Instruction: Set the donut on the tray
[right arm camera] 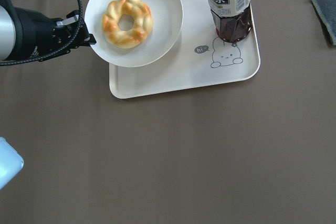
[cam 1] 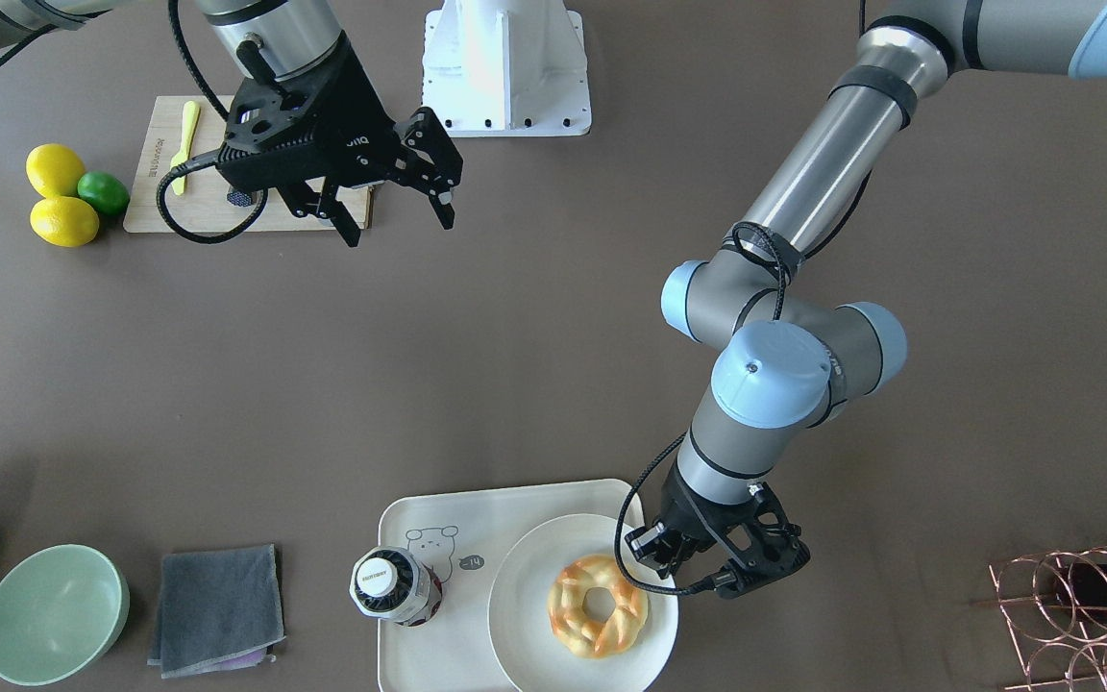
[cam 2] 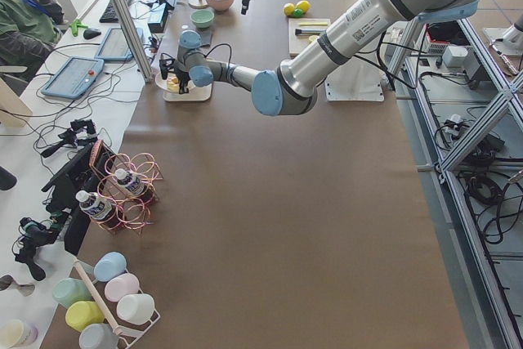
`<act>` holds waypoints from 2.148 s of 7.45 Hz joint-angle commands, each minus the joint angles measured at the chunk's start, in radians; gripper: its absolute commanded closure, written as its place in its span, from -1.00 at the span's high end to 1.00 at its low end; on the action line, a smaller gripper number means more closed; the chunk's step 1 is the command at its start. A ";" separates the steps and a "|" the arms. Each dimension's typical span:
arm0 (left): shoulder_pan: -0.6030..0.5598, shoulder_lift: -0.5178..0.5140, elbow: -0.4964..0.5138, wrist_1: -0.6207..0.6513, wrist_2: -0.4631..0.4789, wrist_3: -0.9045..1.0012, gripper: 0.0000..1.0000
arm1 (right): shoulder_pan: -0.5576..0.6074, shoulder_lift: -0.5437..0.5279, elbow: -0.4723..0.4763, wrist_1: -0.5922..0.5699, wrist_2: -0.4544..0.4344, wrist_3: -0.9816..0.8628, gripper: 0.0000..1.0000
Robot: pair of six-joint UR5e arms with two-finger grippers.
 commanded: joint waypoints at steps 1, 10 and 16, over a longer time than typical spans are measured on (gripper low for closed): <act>0.034 -0.001 -0.011 -0.011 0.011 -0.002 -1.00 | 0.001 -0.021 0.000 0.000 0.000 -0.029 1.00; -0.195 0.282 -0.569 0.416 -0.235 0.399 0.98 | 0.490 -0.409 -0.066 -0.001 0.299 -0.795 1.00; -0.622 0.597 -0.740 0.753 -0.356 1.296 0.97 | 0.876 -0.712 -0.192 -0.003 0.293 -1.493 0.98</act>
